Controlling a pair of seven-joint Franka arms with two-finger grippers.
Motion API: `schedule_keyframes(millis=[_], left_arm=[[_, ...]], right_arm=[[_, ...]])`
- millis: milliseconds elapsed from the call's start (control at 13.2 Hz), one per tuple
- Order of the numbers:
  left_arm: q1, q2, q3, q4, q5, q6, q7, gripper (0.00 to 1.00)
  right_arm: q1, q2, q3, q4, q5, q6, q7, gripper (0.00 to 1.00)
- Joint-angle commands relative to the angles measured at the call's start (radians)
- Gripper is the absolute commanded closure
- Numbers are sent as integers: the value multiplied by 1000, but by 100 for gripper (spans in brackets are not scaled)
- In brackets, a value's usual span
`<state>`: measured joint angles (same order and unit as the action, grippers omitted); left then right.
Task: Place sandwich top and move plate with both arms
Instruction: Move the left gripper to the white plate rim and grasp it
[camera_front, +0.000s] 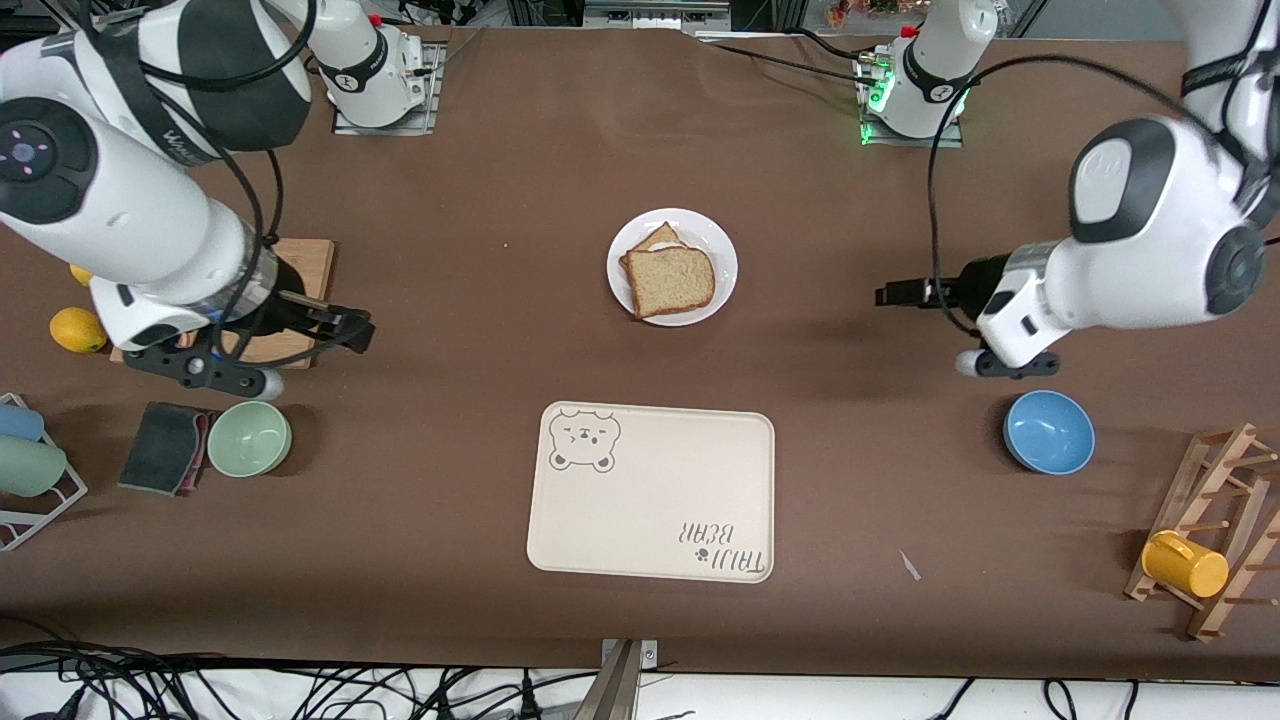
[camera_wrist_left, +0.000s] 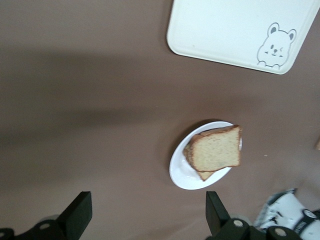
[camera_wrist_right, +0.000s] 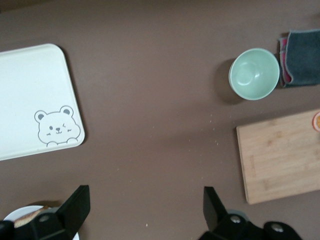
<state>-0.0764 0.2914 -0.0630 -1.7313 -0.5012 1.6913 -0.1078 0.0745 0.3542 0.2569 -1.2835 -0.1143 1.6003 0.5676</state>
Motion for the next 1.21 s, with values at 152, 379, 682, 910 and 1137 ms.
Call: schedule_keyframes(millis=[152, 379, 682, 910, 1137], left_arm=[[-5, 147, -84, -26, -101, 99, 159, 0], [-6, 172, -100, -118, -197, 172, 271, 0], [-5, 172, -112, -250, -455, 232, 463, 0], [-5, 219, -112, -278, -490, 234, 627, 0], [-13, 250, -118, -316, -494, 281, 781, 1]], right_arm=[[-105, -267, -34, -378, 38, 162, -154, 0], [-162, -328, -33, -447, 47, 149, -326, 0], [-203, -396, -34, -456, 156, 144, -351, 0], [-211, -400, -39, -439, 159, 122, -402, 0], [-208, -391, -36, -428, 153, 86, -382, 0]])
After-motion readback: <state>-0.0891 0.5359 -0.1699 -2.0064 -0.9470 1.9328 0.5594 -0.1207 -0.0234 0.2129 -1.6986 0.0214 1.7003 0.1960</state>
